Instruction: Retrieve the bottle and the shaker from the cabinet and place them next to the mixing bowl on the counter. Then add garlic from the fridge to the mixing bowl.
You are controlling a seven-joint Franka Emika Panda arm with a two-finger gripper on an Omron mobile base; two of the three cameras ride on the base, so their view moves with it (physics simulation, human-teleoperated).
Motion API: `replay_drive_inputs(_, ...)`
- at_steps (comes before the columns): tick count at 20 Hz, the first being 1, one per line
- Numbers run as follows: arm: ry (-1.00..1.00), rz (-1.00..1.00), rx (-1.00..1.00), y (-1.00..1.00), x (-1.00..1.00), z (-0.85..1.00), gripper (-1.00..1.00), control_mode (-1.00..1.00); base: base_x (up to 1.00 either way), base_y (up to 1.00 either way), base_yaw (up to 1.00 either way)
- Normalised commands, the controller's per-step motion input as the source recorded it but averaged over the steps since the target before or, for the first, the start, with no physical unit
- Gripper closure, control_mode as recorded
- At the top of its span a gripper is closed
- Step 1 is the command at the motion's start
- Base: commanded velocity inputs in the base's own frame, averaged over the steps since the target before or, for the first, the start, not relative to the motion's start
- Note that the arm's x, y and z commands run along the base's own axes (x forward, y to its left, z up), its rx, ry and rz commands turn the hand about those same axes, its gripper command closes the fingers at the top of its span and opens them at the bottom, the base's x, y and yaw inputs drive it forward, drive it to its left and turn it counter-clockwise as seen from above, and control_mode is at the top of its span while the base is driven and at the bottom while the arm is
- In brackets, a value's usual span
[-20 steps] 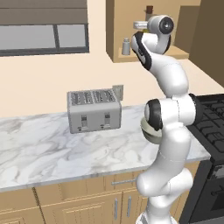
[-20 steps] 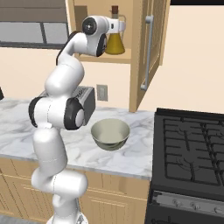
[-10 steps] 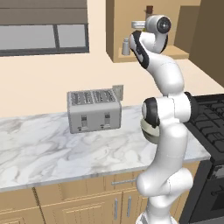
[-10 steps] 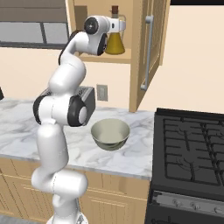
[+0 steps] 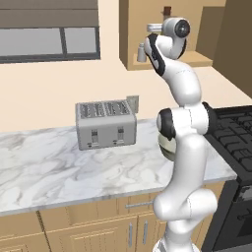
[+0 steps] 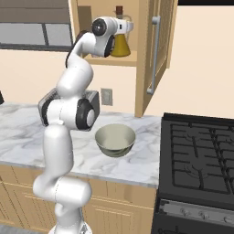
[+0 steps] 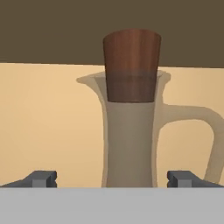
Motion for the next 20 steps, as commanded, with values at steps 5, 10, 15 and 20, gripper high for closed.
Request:
replay_drive_inputs(5, 0.00, 0.00, 0.00, -0.09, 0.32, 0.00, -1.00, -1.00, 0.00, 0.00, 0.00)
replay_drive_inputs(10, 0.00, 0.00, 0.00, 0.00, 0.03, 0.00, 1.00, -1.00, 0.00, 0.00, 0.00)
replay_drive_inputs(15, 0.00, 0.00, 0.00, 0.00, -0.03, 0.00, 1.00, -1.00, 0.00, 0.00, 0.00)
replay_drive_inputs(20, 0.00, -0.01, 0.00, -0.03, -0.29, 0.00, 1.00, -1.00, 0.00, 0.00, 0.00)
